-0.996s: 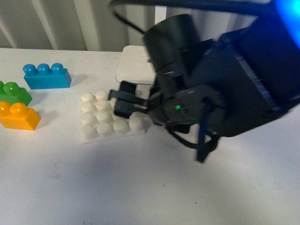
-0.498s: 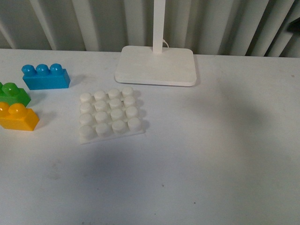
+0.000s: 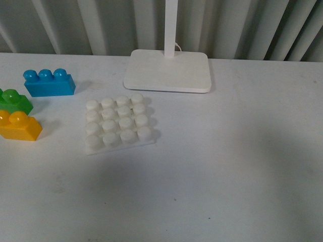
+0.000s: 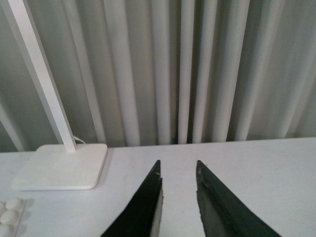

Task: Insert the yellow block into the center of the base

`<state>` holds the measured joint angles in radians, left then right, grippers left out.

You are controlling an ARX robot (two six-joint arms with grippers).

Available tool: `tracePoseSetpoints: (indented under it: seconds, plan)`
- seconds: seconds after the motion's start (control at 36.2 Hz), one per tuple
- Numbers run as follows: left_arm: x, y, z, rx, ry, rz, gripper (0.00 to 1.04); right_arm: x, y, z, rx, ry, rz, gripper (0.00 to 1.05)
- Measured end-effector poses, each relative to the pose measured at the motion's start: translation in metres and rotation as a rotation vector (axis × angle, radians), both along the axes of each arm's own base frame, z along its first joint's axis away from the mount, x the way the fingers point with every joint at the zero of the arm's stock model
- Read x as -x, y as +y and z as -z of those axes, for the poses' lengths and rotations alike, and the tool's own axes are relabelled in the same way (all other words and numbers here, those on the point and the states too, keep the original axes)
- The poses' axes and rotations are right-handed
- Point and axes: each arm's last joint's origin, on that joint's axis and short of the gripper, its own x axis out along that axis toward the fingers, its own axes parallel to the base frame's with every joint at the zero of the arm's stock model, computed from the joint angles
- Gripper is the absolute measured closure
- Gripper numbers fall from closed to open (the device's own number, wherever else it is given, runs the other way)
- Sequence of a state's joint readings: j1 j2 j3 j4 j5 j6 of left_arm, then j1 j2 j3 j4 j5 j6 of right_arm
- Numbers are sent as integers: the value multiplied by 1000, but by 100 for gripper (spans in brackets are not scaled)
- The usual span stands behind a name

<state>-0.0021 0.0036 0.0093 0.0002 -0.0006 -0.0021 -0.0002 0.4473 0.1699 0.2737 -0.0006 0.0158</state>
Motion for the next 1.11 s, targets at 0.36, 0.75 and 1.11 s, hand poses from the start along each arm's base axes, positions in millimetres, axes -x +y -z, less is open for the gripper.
tracePoseSetpoints:
  seconds: [0.36,0.75,1.11]
  plan:
    - [0,0,0,0,0,0,6,12,0,23,11,1,0,104]
    - [0,0,0,0,0,0,6,21,0,37,11,-12,0,104]
    - [0,0,0,0,-1,0,6,33,0,43,14,-6,0,100]
